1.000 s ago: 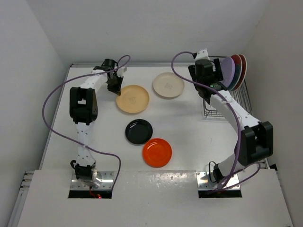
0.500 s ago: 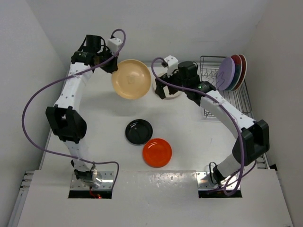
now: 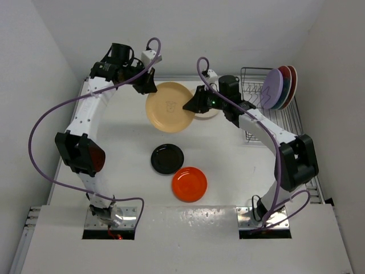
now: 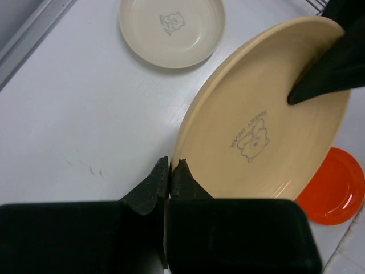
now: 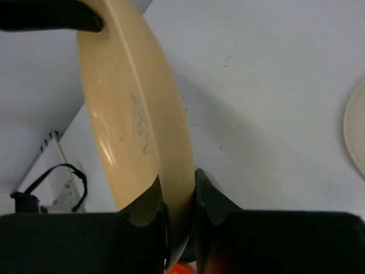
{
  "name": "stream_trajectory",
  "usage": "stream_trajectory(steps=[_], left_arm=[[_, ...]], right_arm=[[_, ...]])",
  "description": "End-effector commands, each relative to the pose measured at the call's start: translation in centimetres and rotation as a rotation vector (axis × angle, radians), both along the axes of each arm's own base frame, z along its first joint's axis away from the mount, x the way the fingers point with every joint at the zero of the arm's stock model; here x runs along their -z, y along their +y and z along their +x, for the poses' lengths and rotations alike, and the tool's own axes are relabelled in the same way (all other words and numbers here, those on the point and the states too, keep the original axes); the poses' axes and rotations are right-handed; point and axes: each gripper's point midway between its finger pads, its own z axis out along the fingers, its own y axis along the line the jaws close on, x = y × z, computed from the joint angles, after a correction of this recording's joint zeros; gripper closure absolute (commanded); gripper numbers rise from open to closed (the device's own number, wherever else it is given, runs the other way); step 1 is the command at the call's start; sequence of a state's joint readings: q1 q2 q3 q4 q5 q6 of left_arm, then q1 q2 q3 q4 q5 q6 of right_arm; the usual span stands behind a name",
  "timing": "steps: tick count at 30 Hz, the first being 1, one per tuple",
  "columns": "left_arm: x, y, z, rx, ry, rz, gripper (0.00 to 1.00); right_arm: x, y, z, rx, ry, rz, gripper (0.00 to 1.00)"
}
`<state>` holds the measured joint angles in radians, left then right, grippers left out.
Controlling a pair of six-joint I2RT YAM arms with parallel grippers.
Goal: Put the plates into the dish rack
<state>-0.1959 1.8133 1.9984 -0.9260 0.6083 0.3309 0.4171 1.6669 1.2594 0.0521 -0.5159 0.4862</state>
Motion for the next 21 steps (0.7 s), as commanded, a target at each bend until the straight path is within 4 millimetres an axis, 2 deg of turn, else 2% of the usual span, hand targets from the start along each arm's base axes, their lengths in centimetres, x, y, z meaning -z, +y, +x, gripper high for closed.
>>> stream_trajectory(steps=[1,2,3,4,5,6,7,8,9,10,11,12,13,14,15,16,17,18,19,20,21], left_arm=[[-2.1,-0.9,0.0,0.026,-0.027,-0.060,1.00],[-2.1,-0.8,0.2,0.010,-0.028,-0.061,1.00],[-2.0,-0.6,0.6,-0.005,-0.032,-0.049,0.98],[-2.1,-0.4,1.0,-0.028,-0.036,-0.044,0.63],[-1.3,0.6,1.8,-0.087,-0.031,-0.003,0.36],[-1.5,1.3,2.3,-0.127,-0.049,0.026,0.11],[-1.6,2.1,2.8,-0.180,-0.058,0.051,0.00],[-1.5,3.5,3.5,-0.251,-0.067,0.080,0.00],[-1.6,5.7,4.4,-0.356,-0.098,0.157,0.00],[-1.7,7.7,5.1,-0.433,-0.109,0.186,0.00],[-1.6,9.5,5.5,-0.525,-0.121,0.245,0.00],[-1.7,11.1,5.7,-0.577,-0.126,0.274,0.00],[-1.9,11.8,5.9,-0.610,-0.140,0.294,0.00],[-1.9,13.0,6.0,-0.650,-0.143,0.315,0.00],[-2.0,13.8,6.0,-0.687,-0.149,0.343,0.00],[-1.0,14.5,5.9,-0.692,-0.132,0.371,0.00],[-0.1,14.6,6.0,-0.682,-0.116,0.387,0.00],[0.3,14.6,5.9,-0.680,-0.106,0.392,0.00],[1.0,14.5,6.2,-0.678,-0.098,0.396,0.00],[2.0,14.8,6.3,-0.675,-0.073,0.402,0.00],[2.5,14.8,6.4,-0.673,-0.065,0.406,0.00]], right_arm=[[-3.5,1.2,-1.0,-0.060,-0.051,0.126,0.90],[-3.9,1.2,-1.0,-0.058,-0.063,0.130,1.00],[-4.6,0.6,-1.0,-0.043,-0.092,0.123,1.00],[-4.9,0.3,-0.9,-0.027,-0.095,0.118,1.00],[-5.5,-0.5,-0.1,0.028,-0.121,0.101,1.00],[-7.3,-1.2,-0.2,0.060,-0.163,0.102,1.00],[-7.6,-2.9,0.3,0.109,-0.179,0.053,1.00],[-9.1,-5.2,2.3,0.260,-0.230,0.007,1.00],[-10.0,-6.7,2.8,0.315,-0.275,-0.042,1.00],[-10.8,-9.7,3.7,0.395,-0.281,-0.122,1.00],[-10.9,-13.7,5.4,0.586,-0.316,-0.244,1.00],[-11.0,-16.5,5.8,0.672,-0.312,-0.307,1.00],[-12.0,-20.5,6.5,0.810,-0.333,-0.391,1.00],[-13.2,-24.3,6.8,0.937,-0.356,-0.468,1.00],[-13.5,-27.1,6.9,1.054,-0.362,-0.529,1.00],[-14.0,-30.4,6.9,1.110,-0.391,-0.651,1.00],[-14.7,-31.7,7.9,1.168,-0.433,-0.673,1.00],[-14.3,-34.0,8.1,1.253,-0.419,-0.771,1.00],[-14.8,-35.0,8.5,1.260,-0.436,-0.847,1.00],[-12.7,-36.6,10.2,1.261,-0.406,-0.938,1.00],[-12.7,-37.4,10.2,1.298,-0.395,-0.981,1.00]])
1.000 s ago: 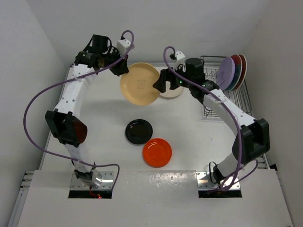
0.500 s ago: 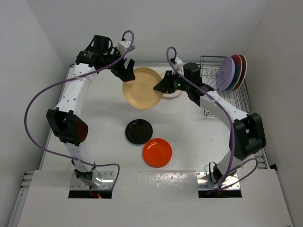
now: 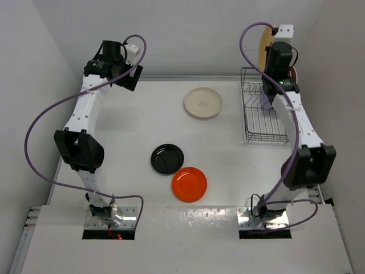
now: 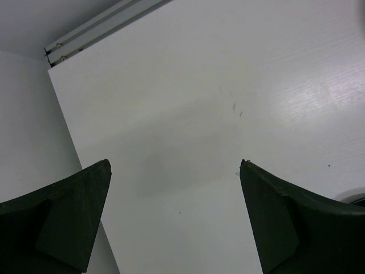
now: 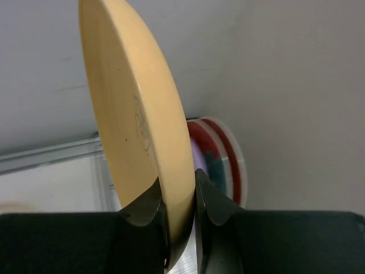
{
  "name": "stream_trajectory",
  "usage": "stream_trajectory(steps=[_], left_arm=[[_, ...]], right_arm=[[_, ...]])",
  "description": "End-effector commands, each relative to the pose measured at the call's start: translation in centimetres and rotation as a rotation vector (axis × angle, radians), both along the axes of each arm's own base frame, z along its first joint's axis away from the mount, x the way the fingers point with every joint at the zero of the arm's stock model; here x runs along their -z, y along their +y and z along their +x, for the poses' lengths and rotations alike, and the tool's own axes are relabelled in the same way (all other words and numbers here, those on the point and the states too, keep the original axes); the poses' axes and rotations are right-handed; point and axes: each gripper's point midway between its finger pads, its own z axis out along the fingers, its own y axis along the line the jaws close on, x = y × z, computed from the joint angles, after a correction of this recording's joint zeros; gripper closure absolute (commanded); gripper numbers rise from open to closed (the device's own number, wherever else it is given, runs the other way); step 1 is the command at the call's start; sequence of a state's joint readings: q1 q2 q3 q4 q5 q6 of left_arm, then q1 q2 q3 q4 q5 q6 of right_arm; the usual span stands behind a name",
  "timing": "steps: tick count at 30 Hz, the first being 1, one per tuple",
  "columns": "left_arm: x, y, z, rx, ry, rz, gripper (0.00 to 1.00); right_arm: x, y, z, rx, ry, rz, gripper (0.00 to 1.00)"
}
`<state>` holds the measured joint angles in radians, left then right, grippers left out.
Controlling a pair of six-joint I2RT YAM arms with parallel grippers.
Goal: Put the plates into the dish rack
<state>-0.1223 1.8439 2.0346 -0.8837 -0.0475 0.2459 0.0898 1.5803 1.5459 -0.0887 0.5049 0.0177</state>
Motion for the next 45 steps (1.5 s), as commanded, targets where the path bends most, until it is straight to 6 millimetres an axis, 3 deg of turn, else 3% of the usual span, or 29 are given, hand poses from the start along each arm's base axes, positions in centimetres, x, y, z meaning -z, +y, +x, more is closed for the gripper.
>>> stream_trajectory(steps=[1,4,6,7,11,16,21,22,25,27,29,30,32,34,35,36,38,39,42,43,44,45], left_arm=[[1.7,1.0,0.8,-0.047,0.020,0.029,0.00],[3.0,1.2,1.2,-0.055,0.046,0.040,0.00],[3.6,1.1,1.4,-0.055,0.058,0.042,0.00],[4.0,1.3,1.5,-0.063,0.066,0.050,0.00],[4.9,1.3,1.8,-0.055,0.086,0.061,0.00],[5.9,1.5,2.0,-0.061,0.105,0.070,0.00],[6.4,1.1,2.1,-0.039,0.116,0.064,0.00],[6.9,0.9,2.2,-0.029,0.127,0.056,0.00],[7.1,0.7,2.0,-0.022,0.137,0.051,0.00],[7.5,0.7,2.1,-0.022,0.146,0.052,0.00],[7.7,0.4,1.9,0.003,0.158,0.046,0.00],[7.7,-0.2,1.9,0.034,0.160,0.029,0.00],[8.5,-0.5,0.9,0.071,0.200,0.026,0.00],[8.9,-0.9,0.4,0.098,0.219,0.018,0.00],[9.3,-0.9,0.2,0.098,0.229,0.018,0.00],[9.5,-0.9,-0.4,0.111,0.245,0.019,0.00],[10.1,-1.0,-0.9,0.118,0.264,0.012,0.00],[9.7,-1.0,-1.0,0.126,0.254,0.019,0.00],[10.1,-0.9,-1.5,0.126,0.269,0.020,0.00],[10.4,-0.9,-1.6,0.126,0.278,0.020,0.00],[10.4,-0.9,-1.6,0.126,0.279,0.020,0.00],[10.4,-1.3,-1.7,0.135,0.279,0.022,0.00]], right_arm=[[0.2,-5.2,1.1,0.247,0.087,-0.257,1.00],[2.0,-6.4,3.6,0.286,0.089,-0.311,1.00],[2.6,-7.8,4.3,0.333,0.095,-0.325,1.00],[3.8,-8.1,4.8,0.338,0.122,-0.335,1.00],[7.0,-8.3,5.4,0.313,0.151,-0.291,1.00],[13.0,-8.3,5.3,0.299,0.241,-0.222,1.00],[16.2,-7.7,5.5,0.274,0.285,-0.170,1.00],[17.6,-9.1,4.9,0.304,0.313,-0.130,1.00],[19.0,-8.9,5.1,0.283,0.319,-0.046,1.00],[19.2,-8.8,5.2,0.262,0.334,-0.024,1.00],[19.7,-8.9,5.1,0.261,0.366,-0.028,0.90],[19.4,-8.8,5.3,0.252,0.365,-0.024,0.82],[19.1,-8.7,5.2,0.233,0.387,-0.026,0.50],[17.3,-8.2,5.4,0.196,0.363,-0.025,0.24],[16.7,-8.0,5.3,0.186,0.363,-0.022,0.20],[14.8,-7.8,5.1,0.174,0.337,-0.014,0.16],[13.1,-7.3,4.9,0.164,0.319,-0.011,0.12],[10.8,-6.9,4.4,0.160,0.281,-0.006,0.11],[8.1,-5.0,3.2,0.141,0.223,0.045,0.11],[9.7,-2.2,3.2,0.055,0.250,0.073,0.14],[9.3,0.6,3.1,-0.007,0.229,0.117,0.16],[10.7,2.5,3.3,-0.058,0.251,0.133,0.21]])
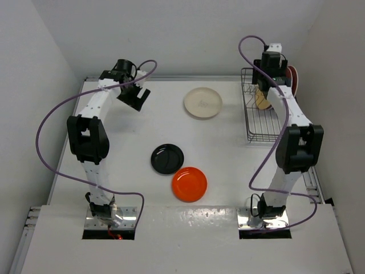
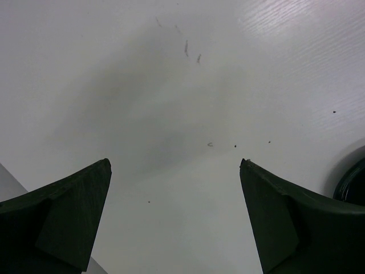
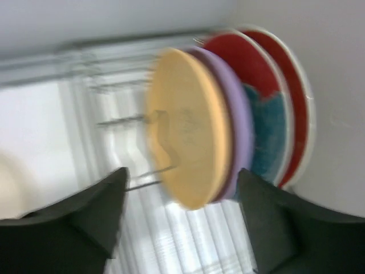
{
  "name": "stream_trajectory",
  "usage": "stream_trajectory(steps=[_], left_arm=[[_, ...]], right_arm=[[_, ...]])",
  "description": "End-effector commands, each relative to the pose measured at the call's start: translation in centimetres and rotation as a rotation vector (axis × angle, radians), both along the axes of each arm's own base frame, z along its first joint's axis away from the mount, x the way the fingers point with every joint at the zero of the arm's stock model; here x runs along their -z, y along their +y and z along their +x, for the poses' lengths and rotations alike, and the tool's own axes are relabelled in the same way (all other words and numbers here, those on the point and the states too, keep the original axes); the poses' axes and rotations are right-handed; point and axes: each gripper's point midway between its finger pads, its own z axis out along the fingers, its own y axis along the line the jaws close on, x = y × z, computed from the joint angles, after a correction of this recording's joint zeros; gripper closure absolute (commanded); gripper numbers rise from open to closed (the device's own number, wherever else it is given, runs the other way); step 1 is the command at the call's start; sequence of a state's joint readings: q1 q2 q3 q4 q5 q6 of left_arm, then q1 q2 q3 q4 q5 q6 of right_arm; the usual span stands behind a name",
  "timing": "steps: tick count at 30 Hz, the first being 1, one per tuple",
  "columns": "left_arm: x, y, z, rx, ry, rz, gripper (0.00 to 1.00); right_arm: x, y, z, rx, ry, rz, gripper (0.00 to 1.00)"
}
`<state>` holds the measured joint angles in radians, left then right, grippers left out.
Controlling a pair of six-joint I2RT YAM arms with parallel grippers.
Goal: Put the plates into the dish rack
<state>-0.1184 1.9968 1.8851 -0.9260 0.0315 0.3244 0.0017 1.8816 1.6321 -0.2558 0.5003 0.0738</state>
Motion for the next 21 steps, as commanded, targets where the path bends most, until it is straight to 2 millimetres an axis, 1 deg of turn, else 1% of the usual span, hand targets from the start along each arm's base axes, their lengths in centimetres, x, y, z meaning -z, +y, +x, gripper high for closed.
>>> stream_trajectory(steps=[1,2,3,4,5,6,7,9,10,11,12,13,14,15,16,17,18,20,21], left_arm=[[-2.8,-0.6,-0.3,0.026,-0.064,-0.019,0.00],[-2.8,-0.6,-0.3,0.026,-0.064,-0.019,0.00],[-2.8,-0.6,-0.3,0.026,-0.064,-0.019,0.00],[-2.8,-0.6,-0.3,0.026,-0.064,-0.019,0.00],[-2.5,-0.4,-0.4,0.020,-0.056,-0.009,0.00],[-2.5,-0.2,-0.4,0.015,-0.057,0.000,0.00],[-2.2,0.0,-0.5,0.010,-0.049,0.009,0.00],[-2.1,0.0,-0.8,0.010,-0.046,0.010,0.00],[-2.1,0.2,-1.1,0.004,-0.042,0.019,0.00],[-2.1,0.2,-1.1,0.004,-0.042,0.019,0.00],[-1.6,0.3,-1.4,0.004,-0.028,0.021,0.00],[-1.1,0.3,-1.7,0.004,-0.015,0.023,0.00],[-1.1,0.3,-1.7,0.004,-0.015,0.023,0.00],[-0.8,0.3,-1.9,0.005,-0.004,0.024,0.00],[-0.4,0.3,-2.1,0.005,0.005,0.025,0.00],[-0.4,0.3,-2.1,0.005,0.005,0.025,0.00],[-0.4,0.3,-2.1,0.005,0.005,0.025,0.00],[-0.4,0.3,-2.1,0.005,0.005,0.025,0.00],[-0.4,0.3,-2.1,0.005,0.005,0.025,0.00]], right_arm=[[-2.8,8.9,0.0,-0.226,-0.098,0.179,0.30],[-0.1,12.1,0.7,-0.271,-0.049,0.233,0.46],[1.1,13.0,0.7,-0.259,-0.029,0.301,0.52],[1.4,14.9,1.0,-0.283,-0.022,0.397,0.53],[3.0,16.7,1.2,-0.285,0.012,0.474,0.50],[5.1,17.3,1.5,-0.266,0.045,0.504,0.44],[6.7,18.0,1.8,-0.236,0.061,0.547,0.34],[7.8,18.8,2.5,-0.176,0.049,0.609,0.29],[10.5,18.7,2.6,-0.129,0.085,0.605,0.27],[10.3,18.1,3.2,-0.091,0.063,0.598,0.27],[11.0,18.0,3.3,-0.050,0.059,0.628,0.27],[13.1,18.0,3.4,-0.030,0.087,0.626,0.27],[12.9,18.1,3.9,-0.029,0.079,0.636,0.27],[13.4,18.1,4.2,-0.020,0.082,0.645,0.27],[15.1,18.4,4.0,-0.010,0.118,0.653,0.28],[15.8,18.8,4.4,-0.005,0.127,0.661,0.28],[16.6,18.7,4.0,0.015,0.157,0.662,0.29],[18.9,18.4,3.3,0.052,0.201,0.668,0.32],[19.4,18.7,3.2,0.048,0.210,0.676,0.41]])
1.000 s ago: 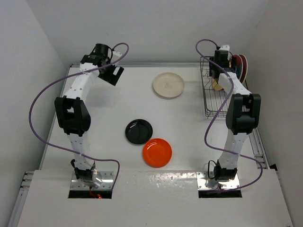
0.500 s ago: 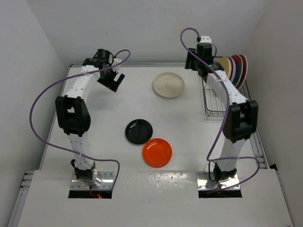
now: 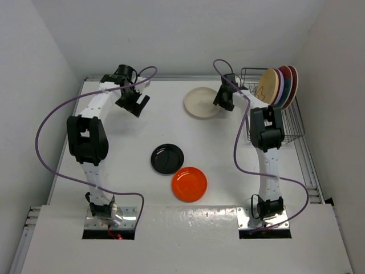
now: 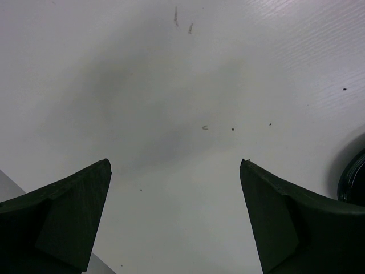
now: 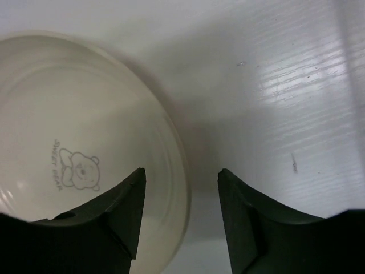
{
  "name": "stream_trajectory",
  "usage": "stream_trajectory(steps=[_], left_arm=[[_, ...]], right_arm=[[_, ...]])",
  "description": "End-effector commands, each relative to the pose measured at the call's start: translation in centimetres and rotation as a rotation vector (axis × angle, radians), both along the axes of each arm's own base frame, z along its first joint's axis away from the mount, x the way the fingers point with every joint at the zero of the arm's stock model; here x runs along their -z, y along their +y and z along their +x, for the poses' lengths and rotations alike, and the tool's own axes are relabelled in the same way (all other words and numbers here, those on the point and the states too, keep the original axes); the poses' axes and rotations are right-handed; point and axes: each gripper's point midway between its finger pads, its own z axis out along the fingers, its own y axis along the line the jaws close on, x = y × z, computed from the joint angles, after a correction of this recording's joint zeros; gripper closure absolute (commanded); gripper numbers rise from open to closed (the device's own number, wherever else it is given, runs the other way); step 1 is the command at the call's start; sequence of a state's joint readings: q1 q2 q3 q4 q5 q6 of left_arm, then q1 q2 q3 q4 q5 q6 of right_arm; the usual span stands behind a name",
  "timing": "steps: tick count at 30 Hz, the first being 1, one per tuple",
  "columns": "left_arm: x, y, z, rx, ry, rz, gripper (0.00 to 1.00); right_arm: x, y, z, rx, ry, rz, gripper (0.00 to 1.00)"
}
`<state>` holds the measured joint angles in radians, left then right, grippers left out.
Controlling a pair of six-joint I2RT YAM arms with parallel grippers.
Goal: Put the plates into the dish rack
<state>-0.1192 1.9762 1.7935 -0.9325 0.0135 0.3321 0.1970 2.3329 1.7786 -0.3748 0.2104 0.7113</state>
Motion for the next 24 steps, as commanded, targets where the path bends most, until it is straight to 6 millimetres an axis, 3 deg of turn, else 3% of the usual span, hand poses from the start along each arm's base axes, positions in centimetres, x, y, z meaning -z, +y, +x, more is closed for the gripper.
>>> stream_trajectory(steps=[1,2,3,5,8,9,10,11,12,14,15,18,19,20,21,22,24], left_arm=[[-2.6,-0.2,0.1,0.007,-0.069,-0.004,0.00],[-2.6,-0.2,0.1,0.007,-0.069,-0.004,0.00],[-2.6,-0.2,0.1,0.007,-0.069,-0.004,0.00],[-2.6,-0.1,0.1,0.002,-0.070,0.005,0.00],[-2.6,-0.1,0.1,0.002,-0.070,0.005,0.00],[-2.6,-0.1,0.1,0.002,-0.070,0.005,0.00],[-2.7,0.1,0.1,-0.002,-0.071,0.012,0.00],[-2.7,0.1,0.1,-0.002,-0.071,0.013,0.00],[-2.7,0.1,0.1,-0.002,-0.071,0.013,0.00],[-2.7,0.1,0.1,0.006,-0.072,0.017,0.00],[-2.7,0.1,0.1,0.006,-0.072,0.017,0.00],[-2.7,0.1,0.1,0.006,-0.072,0.017,0.00],[-2.3,0.4,-0.1,0.001,-0.061,0.029,0.00],[-1.8,0.6,-0.4,-0.003,-0.048,0.039,0.00],[-1.8,0.6,-0.4,0.007,-0.049,0.045,0.00],[-1.2,0.8,-0.8,0.004,-0.031,0.055,0.00],[0.1,0.7,-1.7,0.043,0.008,0.074,0.00]], right_arm=[[-1.4,0.4,1.3,0.066,-0.048,0.071,0.49],[-0.5,0.8,0.7,0.057,-0.038,0.080,0.58],[-0.5,0.8,0.7,0.060,-0.039,0.084,0.76],[-0.5,0.6,0.4,0.069,-0.043,0.080,0.96],[-3.0,0.3,1.6,0.045,-0.104,0.047,1.00],[-5.4,0.4,2.0,0.024,-0.150,0.037,1.00],[-9.4,0.4,2.8,-0.013,-0.231,-0.004,1.00],[-9.7,0.4,2.8,-0.058,-0.235,-0.043,1.00],[-13.3,0.8,3.2,-0.081,-0.312,-0.061,1.00],[-17.2,0.6,3.3,-0.102,-0.399,-0.119,1.00],[-22.8,0.5,3.2,-0.157,-0.525,-0.198,1.00],[-30.2,-3.0,2.5,-0.127,-0.652,-0.430,1.00],[-32.6,-5.3,1.9,-0.072,-0.656,-0.566,1.00],[-33.8,-6.7,1.7,-0.045,-0.664,-0.628,1.00],[-35.5,-9.9,0.8,0.035,-0.630,-0.777,1.00],[-37.5,-11.8,0.2,0.054,-0.630,-0.882,1.00],[-38.7,-15.9,-1.3,0.100,-0.532,-1.085,1.00]])
